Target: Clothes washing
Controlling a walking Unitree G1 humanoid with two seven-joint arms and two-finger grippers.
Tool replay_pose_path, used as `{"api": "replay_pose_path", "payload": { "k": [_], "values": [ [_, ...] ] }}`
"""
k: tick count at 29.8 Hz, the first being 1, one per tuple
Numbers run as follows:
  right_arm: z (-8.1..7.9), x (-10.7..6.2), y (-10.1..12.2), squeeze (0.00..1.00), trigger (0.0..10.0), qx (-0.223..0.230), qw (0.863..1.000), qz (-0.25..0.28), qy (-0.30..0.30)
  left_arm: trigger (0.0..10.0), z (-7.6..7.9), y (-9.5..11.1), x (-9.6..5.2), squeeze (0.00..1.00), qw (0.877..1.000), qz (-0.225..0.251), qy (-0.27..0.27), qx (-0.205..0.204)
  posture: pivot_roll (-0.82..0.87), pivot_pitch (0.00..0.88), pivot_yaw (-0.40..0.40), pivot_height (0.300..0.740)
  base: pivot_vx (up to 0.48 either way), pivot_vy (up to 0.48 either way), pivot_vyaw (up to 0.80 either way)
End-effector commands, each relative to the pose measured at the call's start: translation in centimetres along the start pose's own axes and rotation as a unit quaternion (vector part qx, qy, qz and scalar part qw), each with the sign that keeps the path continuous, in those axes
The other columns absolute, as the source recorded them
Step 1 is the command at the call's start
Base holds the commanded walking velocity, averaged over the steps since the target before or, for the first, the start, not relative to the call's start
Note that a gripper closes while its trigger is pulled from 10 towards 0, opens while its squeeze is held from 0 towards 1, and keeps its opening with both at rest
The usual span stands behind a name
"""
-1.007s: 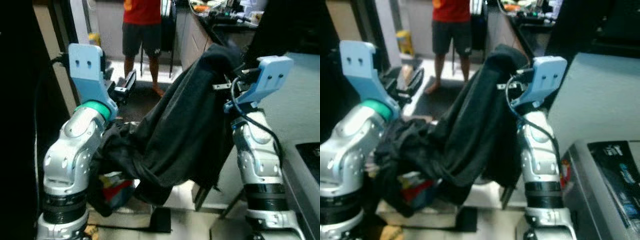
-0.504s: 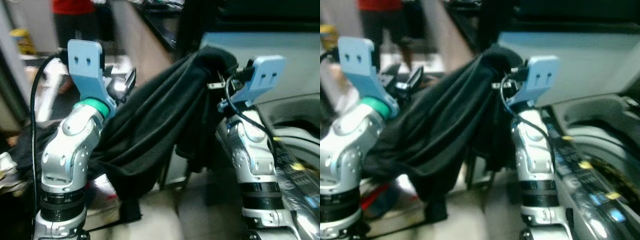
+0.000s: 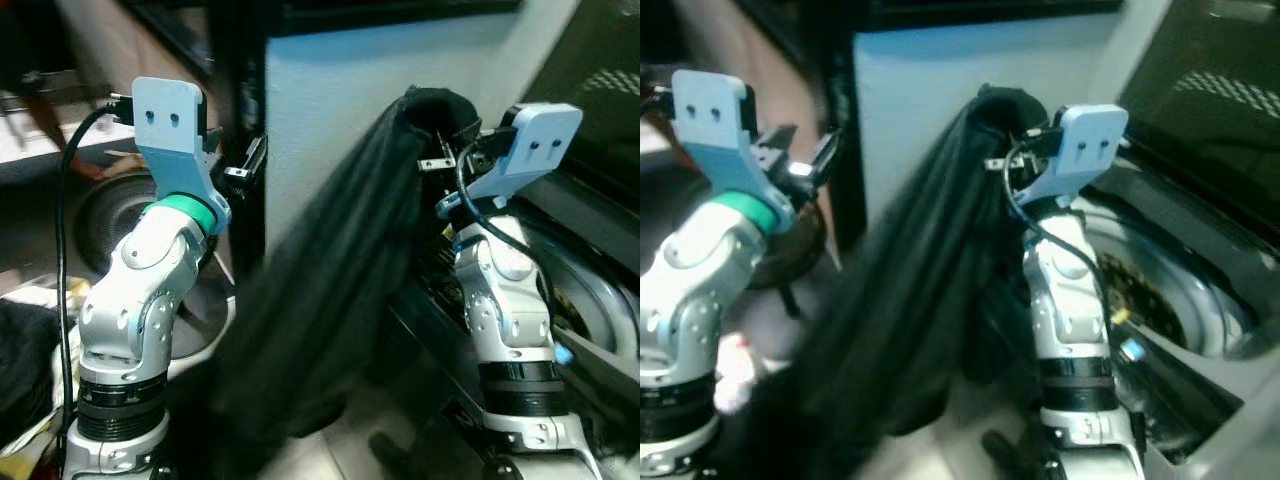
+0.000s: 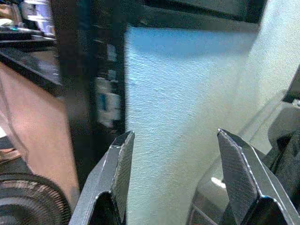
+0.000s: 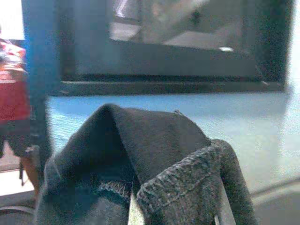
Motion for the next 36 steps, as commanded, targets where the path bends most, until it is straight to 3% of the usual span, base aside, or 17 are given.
{"api": "replay_pose_path", "payload": {
  "k": [1, 29, 36],
  "values": [
    [0.4, 0.7, 2.5, 0.0, 10.0, 0.0, 0.999, 0.053, -0.01, 10.0, 0.4, 0.0, 0.1, 0.0, 1.0, -0.001, -0.009, -0.002, 0.08, 0.032, -0.009, 0.74, 0.0, 0.0, -0.79],
    [0.4, 1.0, 3.0, 0.0, 10.0, 0.02, 0.998, 0.061, -0.012, 10.0, 0.4, -0.3, 0.1, 0.0, 1.0, -0.006, -0.007, -0.001, 0.09, 0.026, -0.008, 0.74, 0.0, 0.0, -0.79],
    [0.5, 1.8, 6.7, 0.0, 10.0, 0.059, 0.988, 0.143, -0.022, 10.0, 0.4, -0.5, 0.2, 0.0, 1.0, -0.009, -0.006, -0.003, 0.09, 0.033, -0.006, 0.74, 0.0, 0.0, -0.79]
  ]
}}
Point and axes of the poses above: a point about 5 cm out from each wrist's last joint towards the gripper, its own x axis pointing out of the wrist towards the gripper, its own y axis along the axis of the wrist's last joint, z = x × y, the point moved 1 cm from there along x, pointing out of the wrist towards the gripper, and after that the axes turned 3 degrees about x, right-handed, at the moved point
